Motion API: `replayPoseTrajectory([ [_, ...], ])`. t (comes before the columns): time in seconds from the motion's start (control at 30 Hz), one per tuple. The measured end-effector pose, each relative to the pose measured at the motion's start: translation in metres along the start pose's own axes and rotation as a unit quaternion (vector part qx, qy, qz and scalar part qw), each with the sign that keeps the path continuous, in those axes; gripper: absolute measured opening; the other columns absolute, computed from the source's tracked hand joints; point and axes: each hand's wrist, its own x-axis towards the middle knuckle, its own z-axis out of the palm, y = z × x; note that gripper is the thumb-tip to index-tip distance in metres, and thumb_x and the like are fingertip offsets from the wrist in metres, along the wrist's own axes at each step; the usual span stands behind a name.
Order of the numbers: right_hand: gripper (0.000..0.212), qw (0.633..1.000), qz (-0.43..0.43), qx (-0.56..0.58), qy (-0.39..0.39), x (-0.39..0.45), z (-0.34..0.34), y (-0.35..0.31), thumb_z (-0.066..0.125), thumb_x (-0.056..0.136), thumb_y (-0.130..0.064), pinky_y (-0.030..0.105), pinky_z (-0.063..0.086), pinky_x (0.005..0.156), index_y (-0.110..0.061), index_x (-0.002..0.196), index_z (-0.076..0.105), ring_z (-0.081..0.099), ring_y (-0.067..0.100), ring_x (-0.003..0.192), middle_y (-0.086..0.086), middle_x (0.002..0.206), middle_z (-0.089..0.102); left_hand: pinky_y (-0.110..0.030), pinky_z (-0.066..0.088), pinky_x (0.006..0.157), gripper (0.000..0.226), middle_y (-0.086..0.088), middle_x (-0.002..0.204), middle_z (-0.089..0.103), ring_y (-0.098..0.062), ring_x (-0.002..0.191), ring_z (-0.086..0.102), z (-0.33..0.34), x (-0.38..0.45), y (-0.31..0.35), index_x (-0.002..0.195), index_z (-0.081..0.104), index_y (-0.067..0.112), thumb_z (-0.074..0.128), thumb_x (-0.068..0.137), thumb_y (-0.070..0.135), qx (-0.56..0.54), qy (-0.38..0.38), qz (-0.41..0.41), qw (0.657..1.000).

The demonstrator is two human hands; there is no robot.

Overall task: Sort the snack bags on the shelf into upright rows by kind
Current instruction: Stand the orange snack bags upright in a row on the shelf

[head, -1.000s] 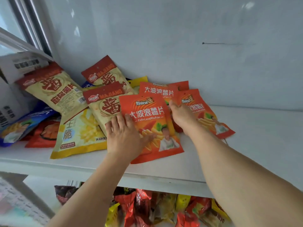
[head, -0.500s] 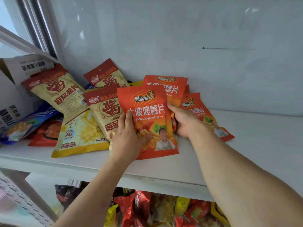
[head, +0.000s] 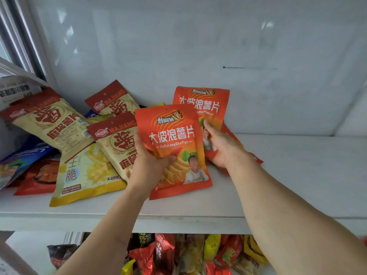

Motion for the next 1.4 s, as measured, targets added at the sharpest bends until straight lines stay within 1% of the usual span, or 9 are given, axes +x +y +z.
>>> replayPoseTrajectory([
  [0.1, 0.102, 1.0, -0.02, -0.012, 0.017, -0.003, -0.019, 0.004, 0.096, 0.027, -0.062, 0.06, 0.052, 0.096, -0.014, 0.114, 0.072, 0.072, 0.036, 0.101, 0.011, 0.106, 0.077, -0.049, 0.055, 0.097, 0.11, 0.009, 0.12, 0.071, -0.017, 0.107, 0.071, 0.007, 0.006, -0.005, 0.148, 0.025, 0.041, 0.092, 0.064, 0.016, -0.063, -0.032, -0.007, 0.997],
  [0.23, 0.054, 0.997, -0.024, -0.016, 0.066, -0.02, -0.053, -0.003, 0.089, 0.063, -0.052, 0.055, 0.058, 0.086, -0.015, 0.099, 0.072, 0.075, 0.03, 0.09, 0.008, 0.095, 0.078, -0.046, 0.06, 0.091, 0.071, -0.004, 0.115, 0.075, -0.021, 0.101, 0.075, 0.024, 0.007, -0.003, 0.128, 0.051, 0.018, 0.085, 0.07, -0.007, -0.143, -0.123, -0.033, 0.982],
  [0.4, 0.053, 0.987, -0.052, -0.035, 0.145, -0.037, -0.117, -0.012, 0.091, 0.059, -0.05, 0.059, 0.053, 0.096, -0.017, 0.097, 0.076, 0.071, 0.036, 0.105, 0.008, 0.096, 0.079, -0.039, 0.059, 0.086, 0.048, -0.012, 0.115, 0.075, -0.028, 0.102, 0.074, 0.061, -0.007, 0.007, 0.123, 0.061, 0.007, 0.076, 0.08, -0.008, -0.182, -0.215, -0.053, 0.958],
  [0.47, 0.039, 0.984, -0.056, -0.04, 0.166, -0.045, -0.146, -0.017, 0.088, 0.066, -0.048, 0.059, 0.053, 0.095, -0.019, 0.088, 0.076, 0.072, 0.031, 0.097, 0.0, 0.076, 0.075, -0.039, 0.058, 0.086, 0.044, -0.013, 0.115, 0.075, -0.03, 0.103, 0.074, 0.082, -0.012, 0.011, 0.123, 0.063, 0.005, 0.075, 0.082, -0.006, -0.186, -0.238, -0.057, 0.952],
  [0.63, 0.064, 0.972, -0.074, -0.059, 0.214, -0.064, -0.228, -0.03, 0.086, 0.06, -0.058, 0.058, 0.051, 0.1, -0.009, 0.099, 0.074, 0.07, 0.033, 0.107, 0.011, 0.106, 0.077, -0.034, 0.062, 0.075, 0.038, -0.016, 0.112, 0.076, -0.03, 0.096, 0.075, 0.148, -0.03, 0.027, 0.122, 0.065, 0.003, 0.072, 0.085, -0.004, -0.194, -0.271, -0.067, 0.941],
  [0.77, 0.033, 0.966, -0.091, -0.063, 0.233, -0.078, -0.297, -0.042, 0.083, 0.073, -0.051, 0.054, 0.049, 0.103, -0.021, 0.079, 0.071, 0.068, 0.025, 0.089, 0.002, 0.082, 0.073, -0.031, 0.062, 0.072, 0.032, -0.013, 0.107, 0.077, -0.026, 0.09, 0.076, 0.217, -0.05, 0.047, 0.115, 0.068, 0.007, 0.071, 0.086, -0.005, -0.193, -0.283, -0.07, 0.937],
  [1.07, 0.05, 0.968, -0.095, -0.068, 0.221, -0.081, -0.459, -0.081, 0.085, 0.058, -0.06, 0.056, 0.05, 0.102, -0.019, 0.084, 0.075, 0.072, 0.032, 0.101, 0.006, 0.093, 0.077, -0.042, 0.059, 0.084, 0.037, -0.014, 0.112, 0.076, -0.033, 0.099, 0.075, 0.374, -0.097, 0.082, 0.121, 0.065, 0.006, 0.073, 0.085, -0.001, -0.202, -0.282, -0.092, 0.933],
  [1.23, 0.034, 0.965, -0.105, -0.071, 0.231, -0.069, -0.525, -0.101, 0.078, 0.081, -0.049, 0.032, 0.045, 0.087, -0.02, 0.07, 0.062, 0.062, 0.023, 0.085, 0.003, 0.076, 0.068, -0.036, 0.061, 0.075, 0.034, -0.01, 0.108, 0.078, -0.027, 0.092, 0.077, 0.442, -0.101, 0.094, 0.119, 0.065, 0.009, 0.072, 0.087, 0.0, -0.199, -0.281, -0.097, 0.934],
  [1.4, 0.028, 0.96, -0.107, -0.085, 0.244, -0.041, -0.576, -0.118, 0.08, 0.08, -0.045, 0.048, 0.05, 0.103, -0.019, 0.079, 0.068, 0.069, 0.029, 0.09, 0.008, 0.085, 0.074, -0.039, 0.06, 0.081, 0.034, -0.01, 0.111, 0.077, -0.028, 0.097, 0.076, 0.504, -0.077, 0.104, 0.121, 0.065, 0.009, 0.072, 0.088, 0.002, -0.196, -0.297, -0.085, 0.931],
])
